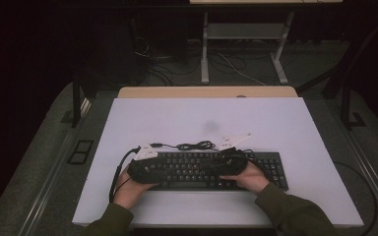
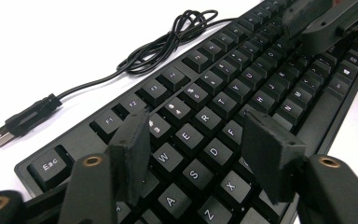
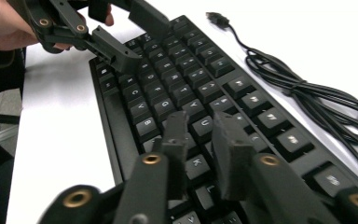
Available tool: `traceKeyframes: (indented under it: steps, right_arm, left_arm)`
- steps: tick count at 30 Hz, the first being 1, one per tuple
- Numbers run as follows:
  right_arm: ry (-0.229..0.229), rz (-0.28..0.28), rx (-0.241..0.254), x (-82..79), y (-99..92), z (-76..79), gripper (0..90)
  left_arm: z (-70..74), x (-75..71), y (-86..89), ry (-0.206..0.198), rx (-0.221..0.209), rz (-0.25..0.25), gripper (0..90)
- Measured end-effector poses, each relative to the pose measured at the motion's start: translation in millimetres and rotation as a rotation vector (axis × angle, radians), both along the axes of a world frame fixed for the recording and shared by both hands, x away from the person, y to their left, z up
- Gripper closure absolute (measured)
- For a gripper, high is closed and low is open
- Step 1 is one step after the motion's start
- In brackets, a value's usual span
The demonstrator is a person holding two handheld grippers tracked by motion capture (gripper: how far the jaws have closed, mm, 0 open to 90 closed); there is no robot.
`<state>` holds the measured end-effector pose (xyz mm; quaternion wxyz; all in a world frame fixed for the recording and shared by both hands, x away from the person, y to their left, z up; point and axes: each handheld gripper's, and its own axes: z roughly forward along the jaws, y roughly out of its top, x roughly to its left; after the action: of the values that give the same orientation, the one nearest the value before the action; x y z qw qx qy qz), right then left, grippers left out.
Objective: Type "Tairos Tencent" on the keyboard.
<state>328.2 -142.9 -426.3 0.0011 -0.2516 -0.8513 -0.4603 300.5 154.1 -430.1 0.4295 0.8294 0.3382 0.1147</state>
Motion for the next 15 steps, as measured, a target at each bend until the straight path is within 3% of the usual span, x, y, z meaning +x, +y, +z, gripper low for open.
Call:
traceKeyframes:
  steps: [6,15]
  right_arm:
    - [0.014,0.038,-0.016,-0.4,10.1,-2.9,89.0]
    - [0.025,0.081,-0.035,-2.0,21.6,-6.8,89.4]
  left_arm:
    - [-0.9,-3.0,3.4,-0.012,-0.012,0.015,32.5]
    - [-1.8,-5.9,6.8,-0.009,-0.019,0.030,28.0]
